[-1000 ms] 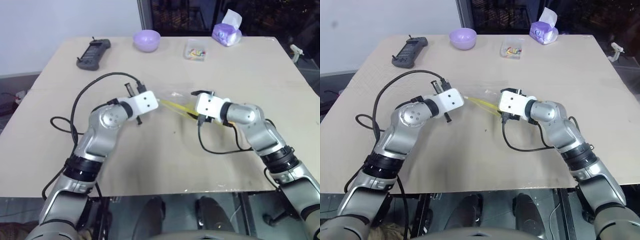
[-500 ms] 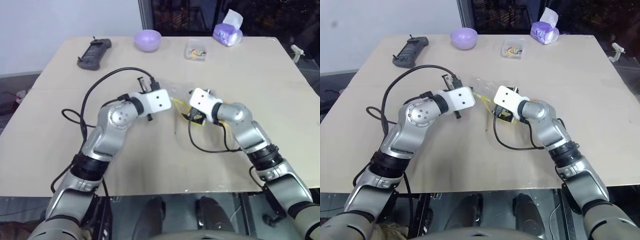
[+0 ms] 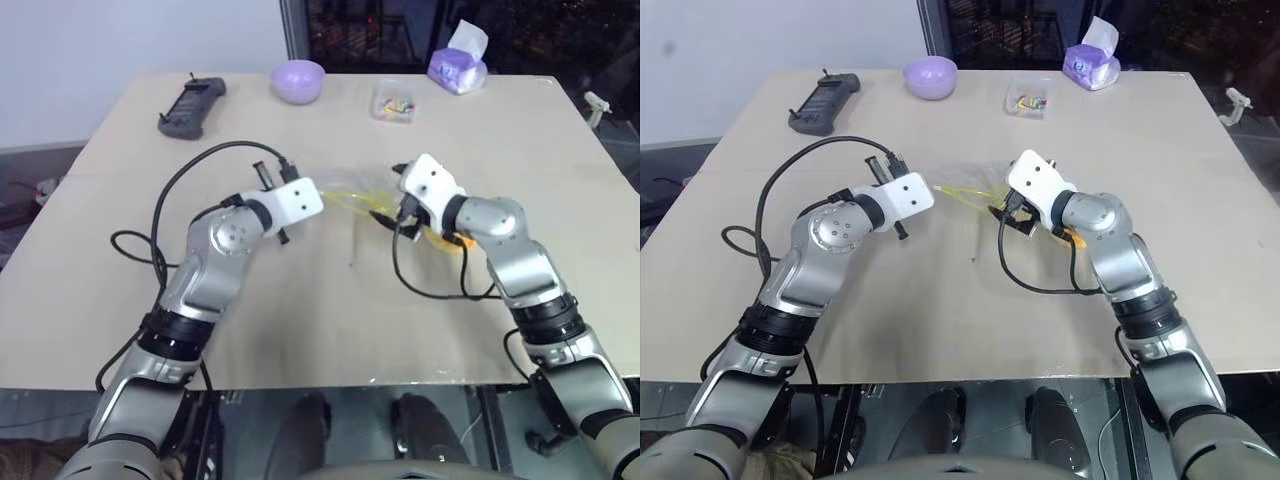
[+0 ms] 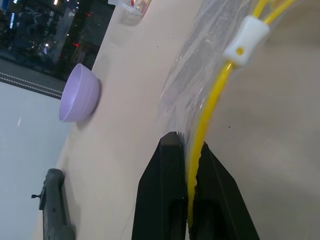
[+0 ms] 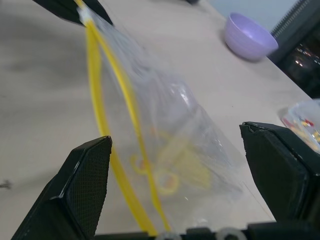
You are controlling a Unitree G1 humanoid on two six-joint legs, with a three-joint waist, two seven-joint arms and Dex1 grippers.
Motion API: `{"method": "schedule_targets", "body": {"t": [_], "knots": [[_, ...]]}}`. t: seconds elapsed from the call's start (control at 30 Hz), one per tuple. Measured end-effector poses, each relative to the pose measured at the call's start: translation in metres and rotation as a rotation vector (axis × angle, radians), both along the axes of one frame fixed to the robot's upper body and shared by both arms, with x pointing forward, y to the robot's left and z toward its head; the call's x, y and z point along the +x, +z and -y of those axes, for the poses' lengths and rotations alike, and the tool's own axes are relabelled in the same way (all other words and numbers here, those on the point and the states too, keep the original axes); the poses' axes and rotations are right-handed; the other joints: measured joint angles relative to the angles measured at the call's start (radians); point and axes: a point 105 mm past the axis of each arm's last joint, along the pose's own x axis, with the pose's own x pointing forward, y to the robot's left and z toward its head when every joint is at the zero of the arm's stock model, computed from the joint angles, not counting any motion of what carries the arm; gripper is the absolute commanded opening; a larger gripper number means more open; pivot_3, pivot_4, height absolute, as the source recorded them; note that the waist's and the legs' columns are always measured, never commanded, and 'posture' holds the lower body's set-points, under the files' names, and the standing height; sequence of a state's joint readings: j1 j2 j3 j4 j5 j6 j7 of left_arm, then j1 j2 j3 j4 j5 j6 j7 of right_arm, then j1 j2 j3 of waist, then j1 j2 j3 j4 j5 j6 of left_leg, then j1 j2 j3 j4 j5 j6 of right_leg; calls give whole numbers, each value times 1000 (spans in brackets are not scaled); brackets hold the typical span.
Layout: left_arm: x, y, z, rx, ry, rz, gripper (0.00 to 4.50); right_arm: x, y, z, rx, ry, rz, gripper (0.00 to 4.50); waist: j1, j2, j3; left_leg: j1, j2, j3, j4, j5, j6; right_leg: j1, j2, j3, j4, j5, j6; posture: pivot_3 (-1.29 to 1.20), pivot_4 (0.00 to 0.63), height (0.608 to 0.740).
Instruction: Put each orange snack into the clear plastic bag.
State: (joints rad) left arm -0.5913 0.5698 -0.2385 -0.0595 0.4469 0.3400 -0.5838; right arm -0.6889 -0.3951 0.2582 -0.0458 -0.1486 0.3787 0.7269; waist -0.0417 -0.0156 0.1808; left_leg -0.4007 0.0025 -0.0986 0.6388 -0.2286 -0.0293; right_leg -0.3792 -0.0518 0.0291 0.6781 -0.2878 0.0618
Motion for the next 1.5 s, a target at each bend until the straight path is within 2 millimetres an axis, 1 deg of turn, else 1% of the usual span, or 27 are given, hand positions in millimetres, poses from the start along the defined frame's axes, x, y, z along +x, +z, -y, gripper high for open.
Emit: {"method": "schedule_targets", "body": {"t": [0.1,0.13,0.17,0.2,0.27,0.3,0.33,0.37,0.4,0.43,0.53,0.57,0.6,0.7,0.73,0.77,0.8,0.83,0.93,1.07,1.13,1.2,1.27,1.3,1.33,1.4,1.5], "knots": [[0,0,3,-11,-4,-3,0,0,-4,2,12,-16,-13,4448,0,0,0,0,0,0,0,0,0,0,0,0,0,0,0,0,150,740],[0,-1,3,-14,-3,-5,0,0,-5,5,22,-24,-22,4448,0,0,0,0,0,0,0,0,0,0,0,0,0,0,0,0,150,740],[0,-1,2,-20,-3,-8,0,-1,-6,12,34,-44,-28,4448,2,0,0,0,0,0,0,0,0,0,0,0,0,0,0,0,150,740],[0,-1,0,-30,5,-13,0,0,-8,24,34,-84,-36,4448,6,0,0,-1,0,0,0,0,0,0,-1,0,0,0,0,0,150,740],[1,2,-8,-55,34,-14,0,3,-10,58,29,-195,-41,4448,9,0,0,-1,-1,1,1,0,0,0,-1,0,-1,0,0,0,150,740],[1,3,-11,-67,39,-15,0,3,-11,72,32,-245,-44,4448,9,0,0,-1,-1,1,1,0,0,0,-1,0,-1,0,0,0,150,740],[2,4,-13,-75,43,-14,0,3,-13,82,39,-283,-50,4448,9,0,0,-1,0,0,0,0,0,0,-1,0,-1,0,0,0,150,740],[2,4,-13,-89,43,-17,0,2,-18,92,44,-328,-63,4448,8,0,0,-1,0,1,0,0,0,0,-1,0,0,0,0,0,150,740],[2,5,-14,-107,42,-20,0,0,-28,104,39,-384,-88,4448,7,0,0,0,0,1,0,0,0,0,-1,0,0,0,0,0,150,740],[2,4,-15,-119,43,-26,0,-3,-42,113,26,-424,-125,4448,4,0,0,0,0,1,0,0,0,0,-1,1,0,0,0,0,150,740],[1,3,-12,-155,22,-45,0,-7,-50,118,48,-462,-145,4448,0,0,0,2,0,3,0,0,0,1,0,3,1,0,0,0,150,740],[0,2,-12,-165,19,-52,0,-8,-54,117,74,-473,-166,4448,1,-1,-1,2,1,3,0,0,0,1,0,3,0,0,0,0,150,740],[0,1,-13,-181,19,-62,0,-9,-62,116,147,-492,-213,4448,1,-1,-1,2,1,3,0,0,0,1,0,3,1,0,0,0,150,740],[0,0,-14,-194,21,-74,0,-8,-71,113,210,-508,-265,3678,1,-1,-1,3,0,4,0,0,0,1,0,3,1,0,0,0,150,740],[1,-1,-15,-194,29,-78,0,-7,-72,114,216,-511,-272,3147,1,-1,-1,4,0,4,0,0,0,2,0,3,1,0,0,0,150,740],[2,-3,-19,-191,42,-84,0,-7,-74,114,222,-511,-280,2824,1,-1,-1,4,1,4,0,0,0,2,0,3,1,0,0,0,150,740],[3,-4,-22,-189,57,-88,0,-7,-75,114,228,-509,-288,2418,1,-1,-1,4,1,3,0,0,0,2,0,3,1,0,0,0,150,740],[4,-5,-24,-187,68,-89,0,-7,-76,114,231,-509,-293,1911,1,-1,-1,4,1,3,0,0,0,2,0,3,1,0,0,0,150,740],[7,-6,-32,-181,103,-90,0,-8,-77,114,248,-510,-303,710,3,-1,-1,3,1,3,1,0,0,2,0,3,1,0,0,0,150,740],[7,-4,-33,-183,109,-80,0,-10,-70,114,321,-494,-331,710,5,-1,-1,2,0,3,1,0,0,1,0,3,1,0,0,0,150,740],[8,-4,-34,-182,113,-78,0,-16,-59,104,386,-439,-359,710,3,0,0,2,1,3,0,0,0,0,0,3,1,0,0,0,150,740],[8,-3,-33,-181,111,-74,0,-25,-40,83,463,-339,-389,710,-3,0,0,2,1,3,0,0,0,0,1,4,1,0,0,0,150,740],[9,-1,-28,-175,96,-62,0,-37,-14,51,504,-187,-398,710,-4,1,0,2,2,3,0,0,0,0,1,4,1,0,0,0,150,740],[9,0,-26,-170,87,-57,0,-42,-5,39,511,-132,-399,710,-1,1,0,2,2,3,0,0,0,0,1,4,1,0,0,0,150,740],[9,0,-25,-170,85,-55,0,-45,-2,33,513,-105,-403,710,0,1,0,2,2,3,0,0,0,0,1,4,1,0,0,0,150,740],[9,1,-26,-165,91,-48,0,-48,-5,22,510,-79,-449,710,7,0,0,1,1,3,0,0,0,0,0,3,0,0,0,0,150,740],[9,2,-24,-152,79,-33,0,-47,-9,15,508,-75,-478,710,7,0,0,1,0,3,0,0,0,0,0,4,0,0,0,0,150,740]]}}
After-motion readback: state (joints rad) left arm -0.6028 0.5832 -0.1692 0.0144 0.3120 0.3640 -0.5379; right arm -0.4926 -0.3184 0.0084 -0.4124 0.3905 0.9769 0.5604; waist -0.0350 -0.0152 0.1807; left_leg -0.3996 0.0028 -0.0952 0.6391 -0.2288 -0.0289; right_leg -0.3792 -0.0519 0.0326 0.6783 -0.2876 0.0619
